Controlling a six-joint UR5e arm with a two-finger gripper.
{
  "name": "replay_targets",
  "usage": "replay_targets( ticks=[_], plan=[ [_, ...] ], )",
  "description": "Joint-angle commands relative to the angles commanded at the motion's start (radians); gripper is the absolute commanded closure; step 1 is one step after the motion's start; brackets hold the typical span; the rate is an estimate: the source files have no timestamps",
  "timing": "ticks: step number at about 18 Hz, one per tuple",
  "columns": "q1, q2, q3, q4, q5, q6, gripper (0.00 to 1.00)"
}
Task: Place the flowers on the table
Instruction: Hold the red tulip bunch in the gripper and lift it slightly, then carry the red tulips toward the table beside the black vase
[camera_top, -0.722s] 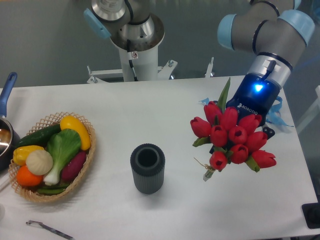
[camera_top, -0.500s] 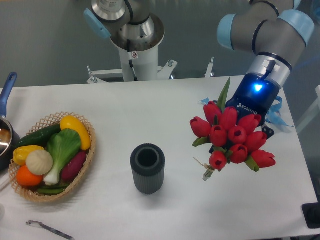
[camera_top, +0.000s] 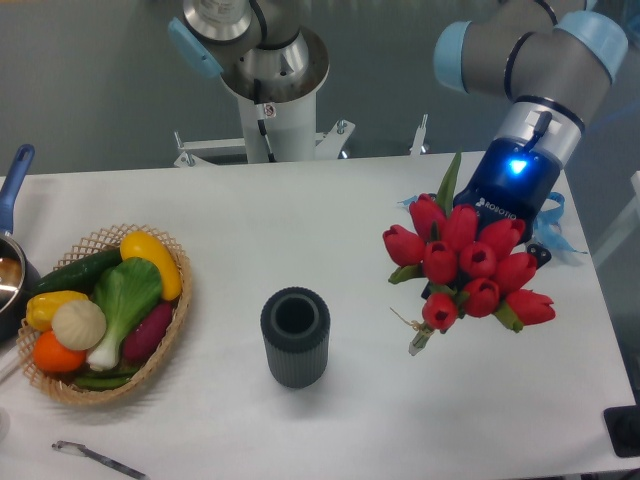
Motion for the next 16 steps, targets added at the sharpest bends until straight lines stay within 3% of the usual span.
replay_targets(
  ticks=[10,16],
  plan=[
    [-0.015,0.032,0.006,0.000,0.348,0.011,0.57],
    [-0.089,0.020,0.006,-0.003,0.584,0.089,0.57]
  ],
)
